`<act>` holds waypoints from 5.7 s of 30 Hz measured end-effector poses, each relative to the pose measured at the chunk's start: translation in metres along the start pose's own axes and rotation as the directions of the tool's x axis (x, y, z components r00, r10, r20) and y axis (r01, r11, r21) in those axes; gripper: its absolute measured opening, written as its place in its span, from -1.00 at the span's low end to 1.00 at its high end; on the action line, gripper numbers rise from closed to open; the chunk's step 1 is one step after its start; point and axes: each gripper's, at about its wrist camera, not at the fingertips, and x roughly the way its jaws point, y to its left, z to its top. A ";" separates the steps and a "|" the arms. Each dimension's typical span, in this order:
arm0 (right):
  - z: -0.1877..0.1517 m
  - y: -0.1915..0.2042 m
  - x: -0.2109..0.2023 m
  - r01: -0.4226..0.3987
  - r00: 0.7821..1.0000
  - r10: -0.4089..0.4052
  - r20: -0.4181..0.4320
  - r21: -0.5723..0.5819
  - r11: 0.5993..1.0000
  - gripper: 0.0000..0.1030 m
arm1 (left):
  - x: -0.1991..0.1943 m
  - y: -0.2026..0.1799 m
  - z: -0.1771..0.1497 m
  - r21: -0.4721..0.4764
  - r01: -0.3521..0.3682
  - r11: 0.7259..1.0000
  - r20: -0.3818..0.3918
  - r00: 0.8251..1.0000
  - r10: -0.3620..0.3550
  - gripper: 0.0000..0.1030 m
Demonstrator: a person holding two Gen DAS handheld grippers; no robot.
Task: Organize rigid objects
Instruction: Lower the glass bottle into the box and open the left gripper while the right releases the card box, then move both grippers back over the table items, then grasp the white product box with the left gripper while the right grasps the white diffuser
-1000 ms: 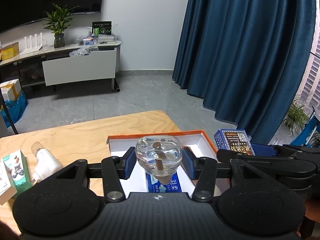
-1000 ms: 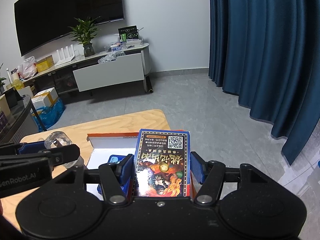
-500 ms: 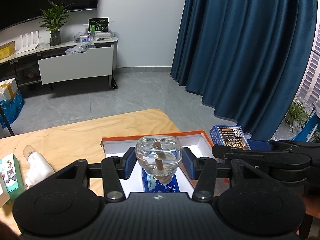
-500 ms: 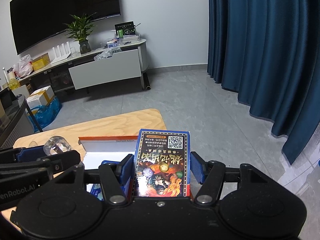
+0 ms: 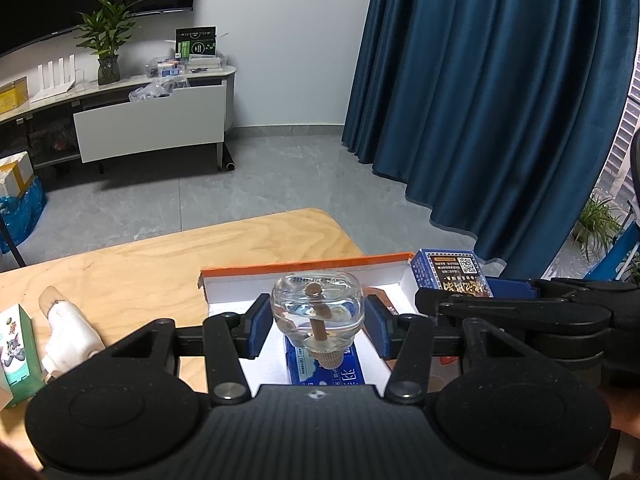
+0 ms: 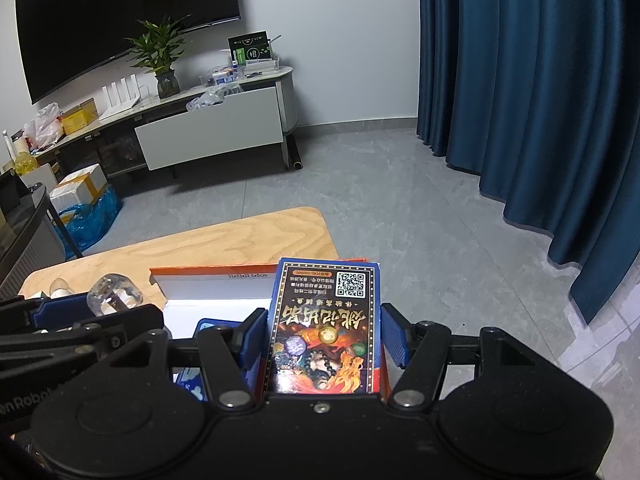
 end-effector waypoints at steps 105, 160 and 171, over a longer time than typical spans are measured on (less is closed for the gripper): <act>-0.043 0.179 -0.033 -0.227 0.974 0.220 -0.061 -0.167 0.959 0.64 | -0.088 0.130 -0.051 -0.275 -0.296 0.915 -0.057 0.955 0.292 0.57; -0.004 0.300 0.123 -0.270 0.944 0.211 -0.255 -0.223 0.937 0.63 | -0.094 0.223 -0.080 -0.374 -0.329 0.867 -0.046 0.940 0.338 0.17; -0.011 0.300 0.106 -0.238 0.965 0.185 -0.187 -0.319 0.918 -0.04 | -0.101 0.224 -0.089 -0.406 -0.308 0.860 -0.051 0.948 0.315 0.17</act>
